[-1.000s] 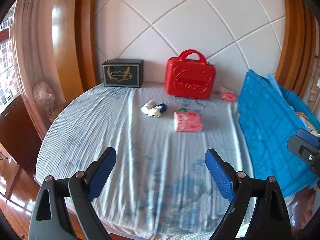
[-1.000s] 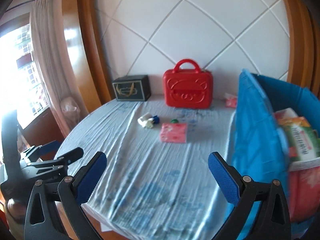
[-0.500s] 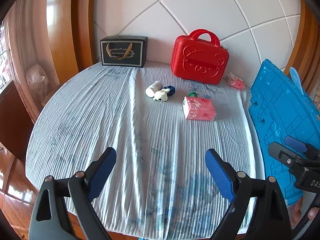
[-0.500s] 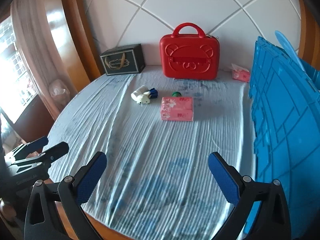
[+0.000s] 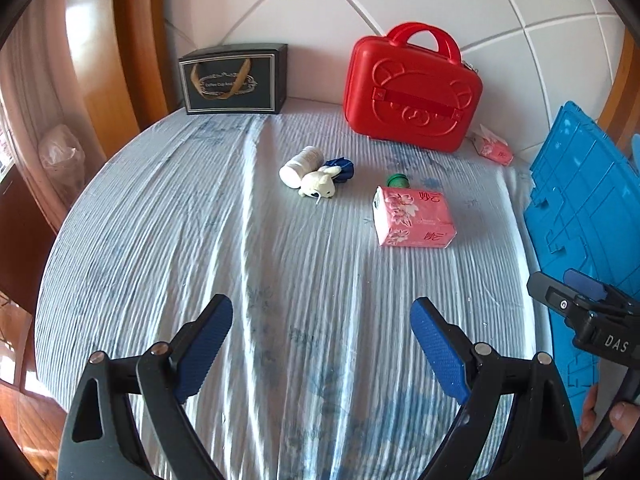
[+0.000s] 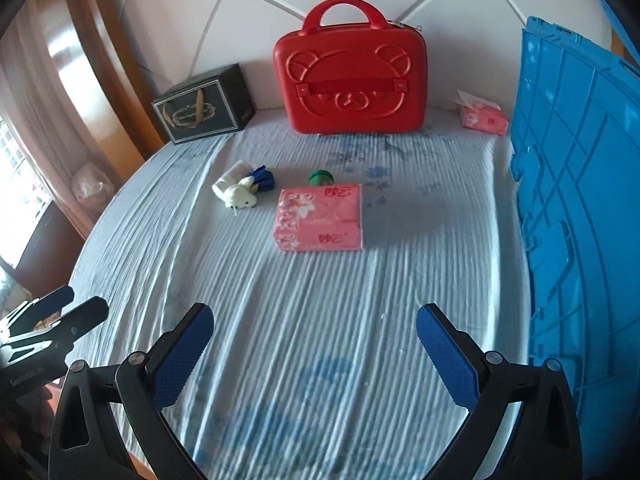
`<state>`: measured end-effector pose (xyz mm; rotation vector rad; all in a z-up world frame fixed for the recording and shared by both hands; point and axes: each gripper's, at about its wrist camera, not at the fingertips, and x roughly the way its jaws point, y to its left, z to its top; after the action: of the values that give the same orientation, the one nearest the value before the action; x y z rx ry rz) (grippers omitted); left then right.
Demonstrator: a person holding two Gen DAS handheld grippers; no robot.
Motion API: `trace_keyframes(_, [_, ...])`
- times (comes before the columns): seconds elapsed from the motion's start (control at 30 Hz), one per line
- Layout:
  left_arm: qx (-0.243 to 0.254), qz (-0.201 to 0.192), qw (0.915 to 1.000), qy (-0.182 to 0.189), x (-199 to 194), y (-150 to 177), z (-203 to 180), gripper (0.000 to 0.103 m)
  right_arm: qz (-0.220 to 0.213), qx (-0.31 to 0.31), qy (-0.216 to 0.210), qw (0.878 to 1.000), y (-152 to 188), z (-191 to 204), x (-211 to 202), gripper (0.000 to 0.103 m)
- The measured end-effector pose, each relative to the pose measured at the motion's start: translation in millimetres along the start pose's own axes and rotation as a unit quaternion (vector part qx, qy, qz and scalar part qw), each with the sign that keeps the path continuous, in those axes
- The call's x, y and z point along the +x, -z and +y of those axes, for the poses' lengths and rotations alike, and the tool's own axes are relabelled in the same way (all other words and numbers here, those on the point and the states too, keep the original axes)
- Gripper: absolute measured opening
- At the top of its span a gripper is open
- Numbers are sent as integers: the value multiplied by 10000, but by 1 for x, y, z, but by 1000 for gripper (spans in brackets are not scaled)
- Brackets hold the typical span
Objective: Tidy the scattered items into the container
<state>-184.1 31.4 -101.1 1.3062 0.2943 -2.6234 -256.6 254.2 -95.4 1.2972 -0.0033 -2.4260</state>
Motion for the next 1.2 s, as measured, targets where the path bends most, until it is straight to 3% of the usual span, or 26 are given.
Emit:
trace_keyframes(0.27, [482, 355, 9975, 377, 78, -32, -25, 91, 174, 308, 709, 9969, -18, -32, 51, 103])
trace_keyframes(0.43, [748, 842, 9921, 559, 145, -40, -49, 88, 353, 471, 999, 9933, -35, -59, 95, 103])
trace_keyframes(0.47, [785, 920, 9910, 580, 157, -40, -53, 82, 380, 490, 1087, 9921, -38, -64, 105, 100])
trace_keyframes(0.53, [830, 1070, 9889, 619, 178, -42, -58, 75, 470, 555, 1163, 9905, -44, -73, 124, 82])
trace_keyframes(0.57, [849, 1155, 9876, 643, 189, -43, -61, 70, 530, 595, 1138, 9903, -47, -77, 134, 72])
trace_keyframes(0.7, [882, 1383, 9843, 653, 223, -47, -65, 53, 676, 548, 1100, 9901, -56, -84, 167, 68])
trace_keyframes(0.87, [677, 1337, 9882, 307, 242, -60, -49, 51, 872, 114, 751, 9933, -58, -64, 191, 68])
trace_keyframes(1.07, [251, 1146, 9927, -270, 233, -82, -7, 51, 1078, -653, -482, 9909, -46, 13, 200, 68])
trace_keyframes(1.2, [77, 1065, 9939, -276, 215, -87, 5, 51, 780, -580, -327, 9947, -50, 17, 182, 68])
